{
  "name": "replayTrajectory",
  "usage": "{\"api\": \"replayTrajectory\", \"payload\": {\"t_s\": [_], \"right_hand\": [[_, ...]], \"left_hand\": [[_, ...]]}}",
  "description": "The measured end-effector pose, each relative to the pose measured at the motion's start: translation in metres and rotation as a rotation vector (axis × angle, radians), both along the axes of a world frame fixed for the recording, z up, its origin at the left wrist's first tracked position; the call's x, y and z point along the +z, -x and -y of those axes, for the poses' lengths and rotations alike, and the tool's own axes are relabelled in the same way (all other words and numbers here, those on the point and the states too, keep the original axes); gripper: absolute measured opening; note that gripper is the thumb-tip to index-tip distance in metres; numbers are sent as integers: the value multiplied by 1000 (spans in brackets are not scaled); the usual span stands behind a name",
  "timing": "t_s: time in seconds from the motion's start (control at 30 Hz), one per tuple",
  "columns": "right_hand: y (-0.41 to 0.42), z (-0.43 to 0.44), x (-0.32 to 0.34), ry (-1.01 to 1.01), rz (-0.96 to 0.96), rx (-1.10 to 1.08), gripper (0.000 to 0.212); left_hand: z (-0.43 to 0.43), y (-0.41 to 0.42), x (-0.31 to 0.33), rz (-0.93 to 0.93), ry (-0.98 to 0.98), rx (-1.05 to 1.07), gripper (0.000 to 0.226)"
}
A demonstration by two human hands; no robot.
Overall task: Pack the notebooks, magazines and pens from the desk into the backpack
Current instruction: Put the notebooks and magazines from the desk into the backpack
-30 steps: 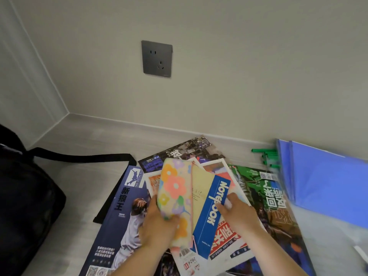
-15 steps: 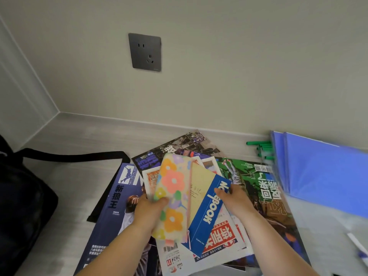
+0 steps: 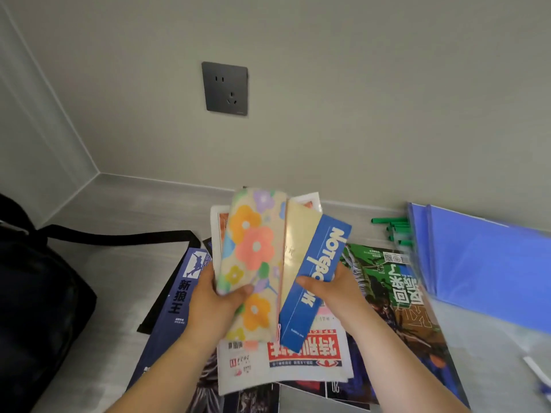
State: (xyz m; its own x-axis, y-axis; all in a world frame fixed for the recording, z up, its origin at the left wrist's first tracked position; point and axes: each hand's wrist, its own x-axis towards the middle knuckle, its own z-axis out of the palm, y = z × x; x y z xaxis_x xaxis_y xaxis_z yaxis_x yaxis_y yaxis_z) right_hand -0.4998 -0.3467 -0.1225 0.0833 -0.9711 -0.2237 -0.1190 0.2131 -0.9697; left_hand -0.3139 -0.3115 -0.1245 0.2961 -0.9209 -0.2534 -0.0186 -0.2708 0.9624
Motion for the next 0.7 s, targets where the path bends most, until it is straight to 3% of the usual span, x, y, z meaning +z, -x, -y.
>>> {"api": "replayTrajectory", "payload": {"t_s": [0.23, 0.47, 0.7], "right_hand": [[-3, -3, 30, 181, 89, -119, 29], [-4, -7, 30, 80, 110, -68, 28], [-8, -2, 26, 73, 121, -127, 26]], "left_hand": [[8, -1, 27, 50, 284, -56, 56], [14, -3, 17, 17, 252, -93, 65], [26, -9, 20, -11, 204, -85, 44]]}}
